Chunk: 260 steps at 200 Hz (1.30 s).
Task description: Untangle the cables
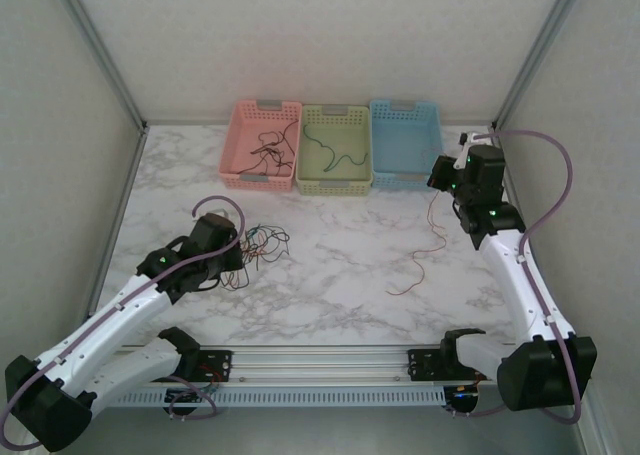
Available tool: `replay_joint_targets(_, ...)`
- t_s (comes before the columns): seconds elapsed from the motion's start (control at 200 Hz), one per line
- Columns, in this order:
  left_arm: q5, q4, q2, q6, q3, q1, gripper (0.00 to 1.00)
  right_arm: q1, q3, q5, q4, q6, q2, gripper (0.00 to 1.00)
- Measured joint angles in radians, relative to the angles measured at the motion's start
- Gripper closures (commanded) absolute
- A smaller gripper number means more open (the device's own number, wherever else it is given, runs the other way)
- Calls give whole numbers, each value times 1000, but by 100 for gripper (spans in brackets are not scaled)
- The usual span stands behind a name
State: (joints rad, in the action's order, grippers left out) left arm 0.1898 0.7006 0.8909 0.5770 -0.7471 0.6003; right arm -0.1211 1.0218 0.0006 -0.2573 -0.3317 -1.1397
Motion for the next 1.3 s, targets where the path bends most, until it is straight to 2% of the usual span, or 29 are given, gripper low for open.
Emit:
replay_joint_targets(0.21, 0, -1, 0, 0, 3, 0, 100, -6, -52, 28, -136, -87, -5, 100)
replay_joint_targets(0.551, -1, -20, 13, -1, 12, 0, 100, -34, -256, 70, -352, -241, -9, 83)
replay_joint_targets(0.741, -6, -31, 13, -1, 20, 0, 100, -46, -341, 65, -366, -285, -41, 68)
replay_joint_targets(0.941, -9, -32, 13, -1, 25, 0, 100, -47, -390, 52, -359, -310, -80, 56)
replay_joint_targets(1.106, -11, -39, 13, -1, 29, 0, 100, -47, -390, 49, -350, -313, -86, 49)
replay_joint_targets(1.302, -20, -43, 13, -1, 29, 0, 100, -48, -390, 48, -338, -313, -119, 46)
